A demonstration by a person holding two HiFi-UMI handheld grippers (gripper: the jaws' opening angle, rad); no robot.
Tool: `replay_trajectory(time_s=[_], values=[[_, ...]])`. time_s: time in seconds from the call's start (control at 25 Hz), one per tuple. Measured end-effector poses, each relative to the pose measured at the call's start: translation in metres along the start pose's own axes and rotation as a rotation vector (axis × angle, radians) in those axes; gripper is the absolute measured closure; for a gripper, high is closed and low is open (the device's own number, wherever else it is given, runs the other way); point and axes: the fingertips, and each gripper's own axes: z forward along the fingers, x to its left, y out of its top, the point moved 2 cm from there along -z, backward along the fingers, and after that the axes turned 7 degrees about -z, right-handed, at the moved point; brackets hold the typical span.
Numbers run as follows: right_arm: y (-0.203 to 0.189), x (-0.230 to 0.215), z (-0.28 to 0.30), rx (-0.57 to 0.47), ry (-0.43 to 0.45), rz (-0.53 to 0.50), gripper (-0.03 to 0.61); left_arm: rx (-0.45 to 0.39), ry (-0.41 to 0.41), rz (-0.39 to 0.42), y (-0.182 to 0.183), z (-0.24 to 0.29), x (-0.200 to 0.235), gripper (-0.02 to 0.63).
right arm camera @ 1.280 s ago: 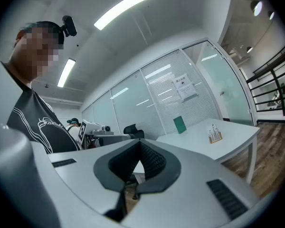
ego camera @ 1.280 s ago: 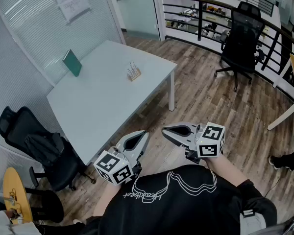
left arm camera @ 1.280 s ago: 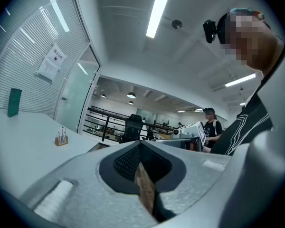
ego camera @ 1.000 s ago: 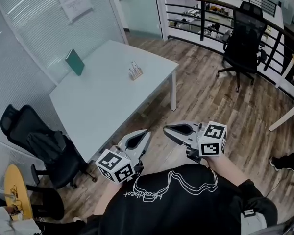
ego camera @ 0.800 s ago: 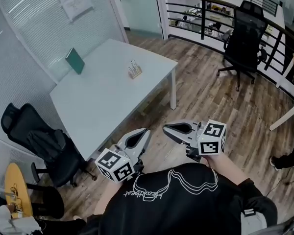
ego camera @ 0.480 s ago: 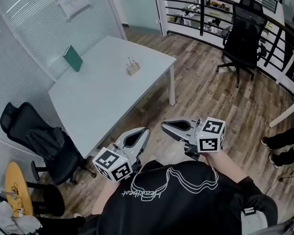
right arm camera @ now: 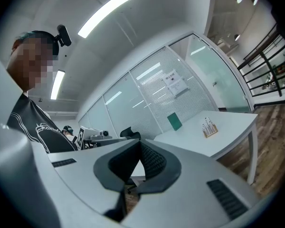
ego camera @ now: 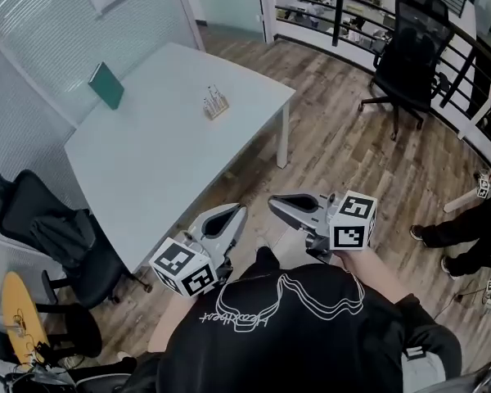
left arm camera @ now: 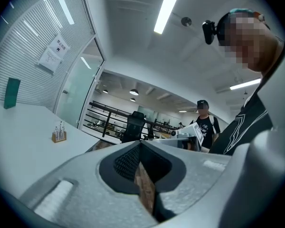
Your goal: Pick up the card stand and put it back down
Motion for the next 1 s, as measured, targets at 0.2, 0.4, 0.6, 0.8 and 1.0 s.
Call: replay_trajectory(time_s=[0.2,0.4,0.6,0.8,1.0], values=[[0.005,-0.074,0.033,0.013,-0.022,0.040,0.572,0.022,-0.002,0.001,0.018,0.044,0.070,0.600],[0.015,-0.147,0.080,0.053,-0.033,0.073,0.572,0.039,0.030,-0.045,0.039,0.076,0.152,0.600],[0.036,-0.209,0.121,0.091,-0.056,0.051,0.572,0.042,0.084,-0.081,0.063,0.093,0.227,0.600],[0.052,-0.252,0.146,0.080,-0.067,0.049,0.572,0.027,0.147,-0.099,0.078,0.103,0.280,0.598],[0.057,-0.294,0.158,0.120,-0.032,0.047,0.572,0.016,0.225,-0.125,0.082,0.123,0.316,0.598]])
